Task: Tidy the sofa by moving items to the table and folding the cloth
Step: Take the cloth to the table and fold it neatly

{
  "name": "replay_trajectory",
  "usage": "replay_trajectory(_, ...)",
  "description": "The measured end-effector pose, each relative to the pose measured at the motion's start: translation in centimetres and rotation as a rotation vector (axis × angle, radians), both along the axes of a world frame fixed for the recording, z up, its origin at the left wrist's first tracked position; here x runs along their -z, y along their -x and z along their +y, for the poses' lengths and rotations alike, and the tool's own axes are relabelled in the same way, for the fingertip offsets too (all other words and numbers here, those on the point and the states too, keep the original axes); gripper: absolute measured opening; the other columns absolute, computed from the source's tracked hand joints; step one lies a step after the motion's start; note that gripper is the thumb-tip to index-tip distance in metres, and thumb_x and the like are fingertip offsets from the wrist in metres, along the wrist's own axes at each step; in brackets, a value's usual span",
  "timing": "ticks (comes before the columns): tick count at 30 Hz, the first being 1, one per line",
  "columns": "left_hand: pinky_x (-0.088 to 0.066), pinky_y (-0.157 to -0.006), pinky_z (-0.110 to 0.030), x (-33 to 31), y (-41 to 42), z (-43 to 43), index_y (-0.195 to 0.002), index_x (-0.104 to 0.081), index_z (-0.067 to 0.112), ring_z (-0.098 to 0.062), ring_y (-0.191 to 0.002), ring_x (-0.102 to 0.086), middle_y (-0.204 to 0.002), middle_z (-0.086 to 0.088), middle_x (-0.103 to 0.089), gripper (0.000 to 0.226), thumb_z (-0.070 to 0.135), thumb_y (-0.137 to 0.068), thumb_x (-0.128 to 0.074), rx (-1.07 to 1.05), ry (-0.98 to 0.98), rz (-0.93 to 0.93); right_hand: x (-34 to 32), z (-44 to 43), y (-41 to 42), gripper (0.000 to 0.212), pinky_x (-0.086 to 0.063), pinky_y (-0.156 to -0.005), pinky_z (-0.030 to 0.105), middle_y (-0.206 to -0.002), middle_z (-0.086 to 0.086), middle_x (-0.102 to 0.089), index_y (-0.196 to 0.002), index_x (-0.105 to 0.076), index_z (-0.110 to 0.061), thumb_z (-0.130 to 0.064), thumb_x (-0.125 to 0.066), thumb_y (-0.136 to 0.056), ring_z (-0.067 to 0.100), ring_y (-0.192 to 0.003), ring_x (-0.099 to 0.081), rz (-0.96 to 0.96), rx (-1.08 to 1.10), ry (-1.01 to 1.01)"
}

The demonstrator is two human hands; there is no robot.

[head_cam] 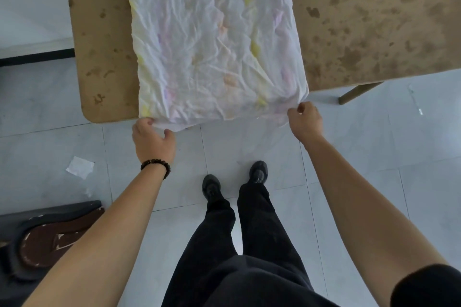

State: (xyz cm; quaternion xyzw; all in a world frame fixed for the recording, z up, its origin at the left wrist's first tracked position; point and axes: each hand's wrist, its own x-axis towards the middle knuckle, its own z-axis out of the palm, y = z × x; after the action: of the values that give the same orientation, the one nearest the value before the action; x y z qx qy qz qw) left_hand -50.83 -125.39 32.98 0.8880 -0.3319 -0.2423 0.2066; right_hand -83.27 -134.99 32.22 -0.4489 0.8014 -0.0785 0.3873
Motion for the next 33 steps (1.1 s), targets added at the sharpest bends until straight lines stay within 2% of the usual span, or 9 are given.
replay_trajectory(3, -0.036, -0.083, -0.024, 0.9, 0.3, -0.6, -0.116, -0.031, 0.017, -0.013, -0.104, -0.04, -0.121, -0.002, -0.039, 0.052, 0.017, -0.081, -0.069, -0.205, 0.101, 0.275, 1.3, 0.6, 0.1, 0.01, -0.041, -0.057, 0.031, -0.082, -0.006, -0.053, -0.085, -0.048, -0.022, -0.032, -0.048, -0.085, 0.018, -0.075, -0.052, -0.204, 0.278, 0.109)
replay_trajectory(8, -0.044, -0.067, -0.004, 3.8, 0.3, 0.1, -0.119, -0.039, 0.012, -0.005, -0.088, -0.055, -0.106, 0.005, -0.053, 0.054, 0.02, -0.079, -0.073, -0.188, 0.146, 0.346, 5.1, 1.7, 1.1, 0.026, -0.055, -0.071, 0.035, -0.086, -0.008, -0.056, -0.118, -0.049, -0.019, -0.038, -0.044, -0.101, 0.019, -0.082, -0.065, -0.175, 0.359, 0.12)
replay_trajectory(10, -0.045, -0.072, -0.006, 4.6, -0.3, 0.2, -0.122, -0.05, 0.011, -0.01, -0.096, -0.06, -0.109, 0.005, -0.059, 0.052, 0.022, -0.078, -0.075, -0.218, 0.136, 0.387, 6.2, 1.4, 1.3, 0.032, -0.047, -0.067, 0.027, -0.103, -0.004, -0.057, -0.126, -0.05, -0.019, -0.028, -0.048, -0.095, 0.022, -0.1, -0.062, -0.158, 0.308, 0.105)
replay_trajectory(14, -0.052, -0.08, -0.014, 5.6, -1.9, -0.3, -0.105, -0.067, 0.028, -0.001, -0.098, -0.066, -0.104, 0.013, -0.071, 0.041, 0.033, -0.069, -0.087, -0.144, 0.177, 0.569, 6.4, -0.7, 1.1, 0.082, -0.043, -0.078, 0.02, -0.143, -0.006, -0.037, -0.145, -0.03, -0.029, -0.018, -0.067, -0.072, 0.011, -0.122, -0.043, -0.386, 0.179, 0.123)
replay_trajectory(18, -0.049, -0.073, -0.008, 5.4, -2.2, -1.1, -0.102, -0.069, 0.03, 0.007, -0.092, -0.065, -0.1, 0.021, -0.071, 0.042, 0.039, -0.065, -0.086, -0.163, 0.209, 0.584, 5.8, -2.0, 0.7, 0.048, -0.05, -0.068, 0.016, -0.104, -0.016, -0.068, -0.106, -0.064, -0.031, -0.038, -0.088, -0.064, -0.008, -0.088, -0.064, -0.436, 0.064, 0.092)
replay_trajectory(20, -0.05, -0.071, -0.008, 5.9, -1.6, -0.4, -0.099, -0.068, 0.03, 0.007, -0.091, -0.066, -0.099, 0.02, -0.07, 0.04, 0.038, -0.065, -0.086, -0.149, 0.186, 0.592, 6.0, -0.9, 0.5, 0.037, -0.05, -0.059, 0.013, -0.09, -0.017, -0.069, -0.094, -0.065, -0.03, -0.04, -0.088, -0.067, -0.012, -0.07, -0.063, -0.412, 0.017, 0.089)
replay_trajectory(24, -0.054, -0.078, -0.017, 6.5, 0.0, 2.5, -0.108, -0.065, 0.027, 0.001, -0.096, -0.067, -0.109, 0.012, -0.07, 0.05, 0.043, -0.065, -0.085, -0.18, 0.125, 0.69, 6.7, 3.7, 1.5, 0.029, -0.054, -0.073, 0.019, -0.098, -0.012, -0.072, -0.099, -0.066, -0.025, -0.04, -0.081, -0.079, 0.003, -0.091, -0.069, -0.5, 0.09, -0.023)
replay_trajectory(28, -0.055, -0.091, -0.035, 4.4, 0.7, 6.1, -0.114, -0.066, 0.017, -0.011, -0.099, -0.069, -0.11, 0.004, -0.072, 0.065, 0.052, -0.063, -0.085, -0.307, 0.009, 0.868, 4.2, 8.0, 2.9, 0.035, -0.047, -0.077, 0.018, -0.084, -0.013, -0.077, -0.09, -0.071, -0.022, -0.054, -0.076, -0.078, -0.001, -0.081, -0.071, -0.54, 0.259, -0.109)
replay_trajectory(33, -0.047, -0.102, -0.042, -1.8, 0.6, 9.0, -0.122, -0.064, 0.014, -0.018, -0.112, -0.064, -0.116, 0.001, -0.071, 0.054, 0.034, -0.075, -0.081, -0.313, 0.021, 1.068, -3.0, 10.4, 3.1, 0.044, -0.059, -0.078, 0.031, -0.095, -0.005, -0.078, -0.106, -0.066, -0.013, -0.047, -0.077, -0.08, 0.015, -0.089, -0.074, -0.722, 0.386, -0.082)
